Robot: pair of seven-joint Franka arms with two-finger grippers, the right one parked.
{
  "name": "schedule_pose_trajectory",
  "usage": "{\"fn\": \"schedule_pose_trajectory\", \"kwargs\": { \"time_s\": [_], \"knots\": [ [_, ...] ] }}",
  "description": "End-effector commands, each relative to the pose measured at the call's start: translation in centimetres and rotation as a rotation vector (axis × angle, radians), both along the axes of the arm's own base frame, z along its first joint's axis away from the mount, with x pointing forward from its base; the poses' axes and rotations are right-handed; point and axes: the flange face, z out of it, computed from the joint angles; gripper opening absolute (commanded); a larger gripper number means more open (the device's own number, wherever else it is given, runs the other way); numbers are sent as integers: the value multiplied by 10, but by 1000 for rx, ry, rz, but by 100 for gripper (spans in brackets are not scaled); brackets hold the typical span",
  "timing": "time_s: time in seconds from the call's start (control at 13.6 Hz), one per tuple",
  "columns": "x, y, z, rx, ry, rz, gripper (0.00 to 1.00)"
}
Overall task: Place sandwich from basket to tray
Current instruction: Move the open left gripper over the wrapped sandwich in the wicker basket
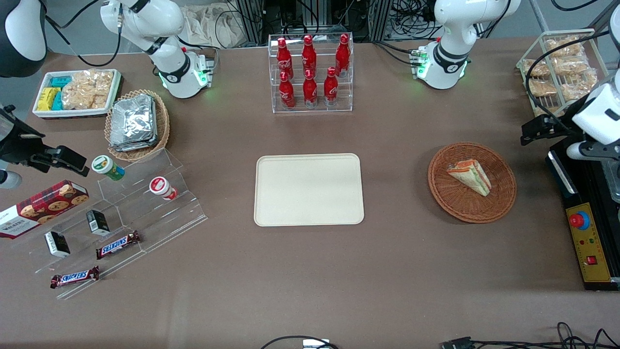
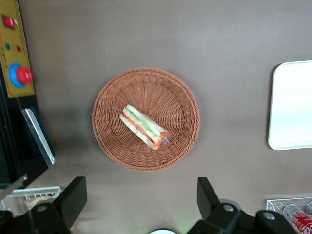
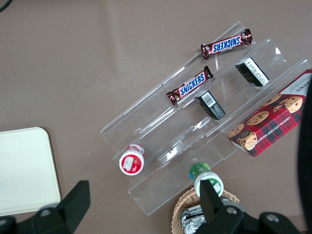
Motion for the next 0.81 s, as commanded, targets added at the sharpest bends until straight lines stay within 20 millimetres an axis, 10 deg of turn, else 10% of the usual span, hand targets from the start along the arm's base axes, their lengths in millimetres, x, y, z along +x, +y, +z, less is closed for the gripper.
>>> {"fn": "schedule_pose_trajectory", "kwargs": {
  "time_s": [0.0, 0.74],
  "knots": [
    [-3, 2, -41, 23, 10, 124, 100],
    [-33, -2, -168, 80, -60, 469, 100]
  ]
}}
